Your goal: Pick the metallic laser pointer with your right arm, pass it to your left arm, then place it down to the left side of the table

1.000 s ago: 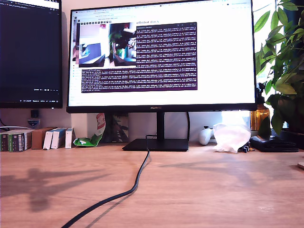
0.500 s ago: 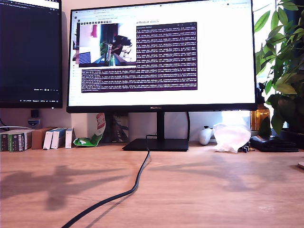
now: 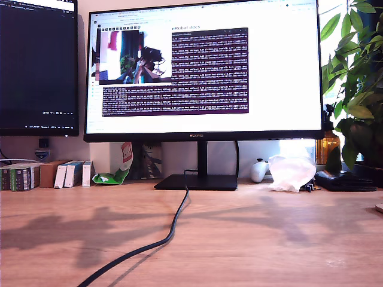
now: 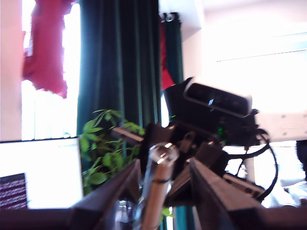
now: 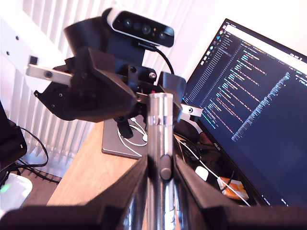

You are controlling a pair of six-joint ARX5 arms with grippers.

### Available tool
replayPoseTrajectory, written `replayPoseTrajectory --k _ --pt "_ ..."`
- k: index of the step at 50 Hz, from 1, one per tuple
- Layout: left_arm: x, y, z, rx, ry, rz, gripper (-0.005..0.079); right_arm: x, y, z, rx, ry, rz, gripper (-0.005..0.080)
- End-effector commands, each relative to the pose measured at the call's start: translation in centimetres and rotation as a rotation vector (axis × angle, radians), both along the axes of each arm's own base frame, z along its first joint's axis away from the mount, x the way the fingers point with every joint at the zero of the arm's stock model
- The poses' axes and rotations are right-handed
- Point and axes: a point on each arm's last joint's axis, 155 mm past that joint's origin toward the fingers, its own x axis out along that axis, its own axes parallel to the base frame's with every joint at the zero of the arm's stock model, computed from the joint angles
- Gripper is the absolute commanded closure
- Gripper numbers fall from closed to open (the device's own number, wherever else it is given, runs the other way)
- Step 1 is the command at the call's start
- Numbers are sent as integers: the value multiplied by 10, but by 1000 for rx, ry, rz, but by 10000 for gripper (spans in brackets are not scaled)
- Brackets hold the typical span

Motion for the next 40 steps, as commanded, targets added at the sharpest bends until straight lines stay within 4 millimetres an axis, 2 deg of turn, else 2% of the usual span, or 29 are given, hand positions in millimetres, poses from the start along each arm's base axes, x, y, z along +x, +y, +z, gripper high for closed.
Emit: replayPoseTrajectory --k 1,24,32,37,40 --pt "-4 -3 2 -2 -4 -20 445 -1 4 -4 1 5 10 763" --pt "-6 -7 3 -4 -4 -35 459 -19 15 2 20 10 57 763" --pt "-8 -6 5 -6 -25 -32 558 -19 15 1 17 13 57 763" --pt "-8 -6 6 -8 -26 -31 570 -20 15 -1 10 21 57 763" --pt "-7 -6 6 -12 -23 -26 633 -20 15 -2 7 24 56 763"
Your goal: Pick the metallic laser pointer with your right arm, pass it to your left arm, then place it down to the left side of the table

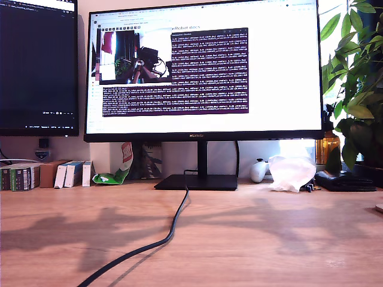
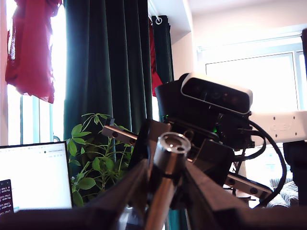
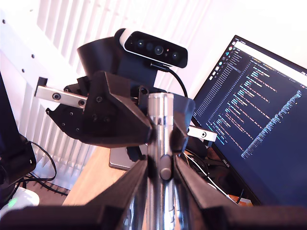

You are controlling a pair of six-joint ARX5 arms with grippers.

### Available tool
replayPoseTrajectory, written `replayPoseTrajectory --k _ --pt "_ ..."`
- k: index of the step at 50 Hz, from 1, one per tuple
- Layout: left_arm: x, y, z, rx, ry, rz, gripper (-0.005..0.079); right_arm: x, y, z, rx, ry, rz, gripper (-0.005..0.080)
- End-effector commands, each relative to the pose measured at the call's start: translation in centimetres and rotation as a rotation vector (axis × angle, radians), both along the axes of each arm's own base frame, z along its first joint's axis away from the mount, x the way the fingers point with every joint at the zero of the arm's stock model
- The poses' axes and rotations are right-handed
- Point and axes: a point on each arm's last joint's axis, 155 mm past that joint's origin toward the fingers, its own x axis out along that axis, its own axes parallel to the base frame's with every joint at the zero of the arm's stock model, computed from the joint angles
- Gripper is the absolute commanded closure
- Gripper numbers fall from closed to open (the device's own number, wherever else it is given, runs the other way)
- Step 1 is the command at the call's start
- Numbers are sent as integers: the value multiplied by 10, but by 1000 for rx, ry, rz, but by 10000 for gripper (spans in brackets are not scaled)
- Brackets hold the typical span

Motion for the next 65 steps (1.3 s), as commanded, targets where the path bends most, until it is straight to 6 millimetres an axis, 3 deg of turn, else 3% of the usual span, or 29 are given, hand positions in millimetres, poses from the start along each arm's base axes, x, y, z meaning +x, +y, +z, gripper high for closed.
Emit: replayPoseTrajectory --k 1,5,14,23,28,34,48,65 --pt "-1 0 5 -9 -16 2 660 -3 4 -8 -14 17 14 763" --pt "1 1 7 -18 -14 11 771 -3 4 -8 -17 19 13 763" --pt "2 2 7 -17 -34 27 765 -3 4 -10 -24 26 13 756" --pt "0 0 4 3 -49 21 765 -3 4 -11 -26 29 12 582" --pt "0 0 4 5 -56 25 765 -3 4 -11 -27 29 11 536" --pt "0 0 2 14 -58 21 765 1 2 -11 -28 28 -1 534" --pt "1 0 -2 43 -80 29 765 29 -15 -24 -72 71 -95 534" --pt "33 16 -37 181 -21 115 765 57 -48 -51 -164 189 -199 548"
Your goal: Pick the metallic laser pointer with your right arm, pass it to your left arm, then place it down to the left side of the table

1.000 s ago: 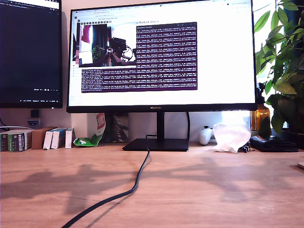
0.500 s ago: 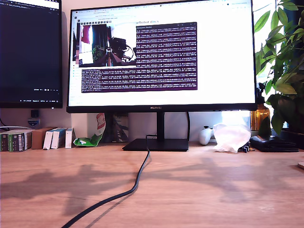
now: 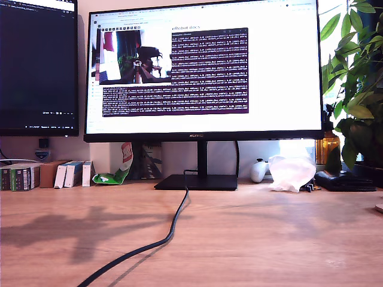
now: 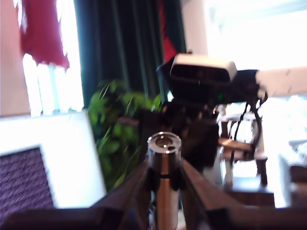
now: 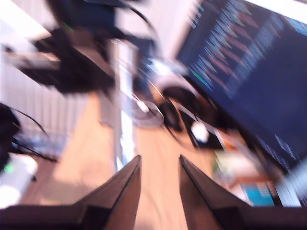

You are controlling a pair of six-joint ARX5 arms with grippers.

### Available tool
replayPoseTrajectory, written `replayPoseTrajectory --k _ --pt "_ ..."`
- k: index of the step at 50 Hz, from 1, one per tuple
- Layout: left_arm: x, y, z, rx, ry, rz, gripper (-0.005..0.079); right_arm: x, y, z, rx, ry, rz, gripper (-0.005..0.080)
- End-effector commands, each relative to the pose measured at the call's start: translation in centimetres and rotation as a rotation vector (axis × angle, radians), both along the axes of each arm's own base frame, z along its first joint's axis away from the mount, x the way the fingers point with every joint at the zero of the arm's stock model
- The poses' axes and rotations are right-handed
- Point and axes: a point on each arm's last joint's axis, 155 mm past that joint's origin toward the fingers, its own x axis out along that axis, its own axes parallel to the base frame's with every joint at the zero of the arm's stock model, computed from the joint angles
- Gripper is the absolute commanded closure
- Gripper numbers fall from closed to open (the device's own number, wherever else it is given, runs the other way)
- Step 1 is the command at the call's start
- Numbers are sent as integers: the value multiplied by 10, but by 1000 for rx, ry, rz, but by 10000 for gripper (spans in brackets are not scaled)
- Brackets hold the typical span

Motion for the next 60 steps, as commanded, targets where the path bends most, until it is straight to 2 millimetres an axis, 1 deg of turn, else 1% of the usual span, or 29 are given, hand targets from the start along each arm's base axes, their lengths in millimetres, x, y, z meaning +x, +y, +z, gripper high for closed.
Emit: replayPoseTrajectory --k 1,7,12,14,17,23,27,31,36,37,40,46,60 --pt "6 5 -2 22 -4 20 765 0 -2 -9 -20 32 -4 562" --pt "18 10 -19 67 52 47 765 1 -13 -18 -52 81 -28 683" --pt "28 14 -35 102 105 74 765 2 -19 -26 -79 121 -46 767" --pt "31 15 -42 111 135 80 765 1 -21 -29 -89 134 -50 765" --pt "35 17 -51 126 177 89 765 6 -24 -35 -114 151 -92 765" --pt "40 18 -65 167 183 114 765 19 -33 -47 -160 182 -195 765" --pt "46 20 -73 187 195 147 765 24 -38 -52 -179 211 -243 765" --pt "52 22 -84 210 227 178 765 32 -48 -58 -201 236 -306 765" --pt "59 27 -103 258 273 229 765 42 -61 -67 -243 241 -387 765" --pt "61 28 -107 262 295 237 765 43 -64 -68 -251 243 -399 765" --pt "65 31 -117 306 292 274 765 45 -70 -71 -265 249 -425 765" --pt "71 39 -134 369 339 331 765 52 -86 -66 -263 243 -496 765" --pt "80 58 -156 480 423 453 765 66 -130 -42 -230 201 -692 765"
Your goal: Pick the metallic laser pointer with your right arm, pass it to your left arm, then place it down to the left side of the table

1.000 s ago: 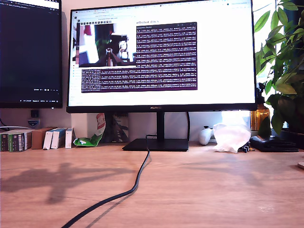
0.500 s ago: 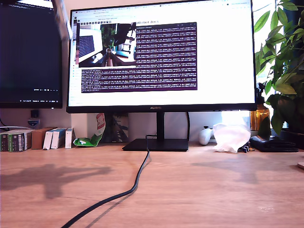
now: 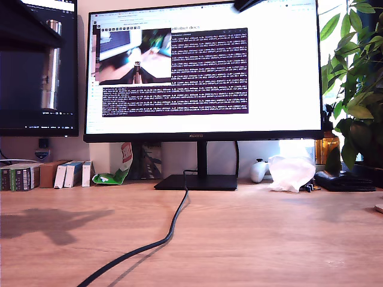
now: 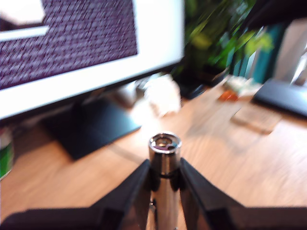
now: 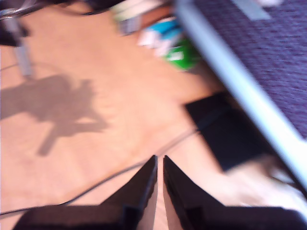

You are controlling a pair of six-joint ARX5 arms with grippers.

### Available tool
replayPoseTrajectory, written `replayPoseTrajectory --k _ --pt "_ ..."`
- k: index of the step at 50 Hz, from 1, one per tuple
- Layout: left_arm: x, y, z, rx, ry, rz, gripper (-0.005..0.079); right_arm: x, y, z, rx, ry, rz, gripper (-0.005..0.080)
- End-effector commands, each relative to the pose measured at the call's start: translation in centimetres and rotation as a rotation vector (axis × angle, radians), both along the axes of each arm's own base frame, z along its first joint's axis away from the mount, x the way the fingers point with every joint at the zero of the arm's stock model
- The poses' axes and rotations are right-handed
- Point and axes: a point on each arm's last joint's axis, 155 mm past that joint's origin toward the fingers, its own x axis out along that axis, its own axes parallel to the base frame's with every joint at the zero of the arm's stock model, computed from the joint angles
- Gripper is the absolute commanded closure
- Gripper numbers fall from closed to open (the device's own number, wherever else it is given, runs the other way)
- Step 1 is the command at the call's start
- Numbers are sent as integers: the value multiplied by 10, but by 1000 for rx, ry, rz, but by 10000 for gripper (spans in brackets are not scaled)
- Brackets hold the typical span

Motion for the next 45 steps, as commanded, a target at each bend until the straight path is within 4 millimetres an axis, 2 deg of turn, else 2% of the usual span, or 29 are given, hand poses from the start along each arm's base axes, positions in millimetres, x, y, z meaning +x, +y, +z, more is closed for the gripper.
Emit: replayPoseTrajectory --k 1,7,13,28,36,45 --pt "2 4 -6 24 15 21 765 -1 -11 7 12 -16 -46 765" --pt "3 11 -22 50 79 58 765 -2 -26 9 -10 -31 -101 765" --pt "5 13 -40 67 150 72 765 -9 -38 0 -38 -31 -133 765" --pt "21 18 -66 115 367 100 765 -40 -70 -29 -59 -72 -218 765" --pt "29 18 -79 134 504 95 765 -56 -85 -35 -44 -120 -262 765" --pt "34 18 -103 154 675 89 765 -75 -96 -56 -51 -119 -271 765"
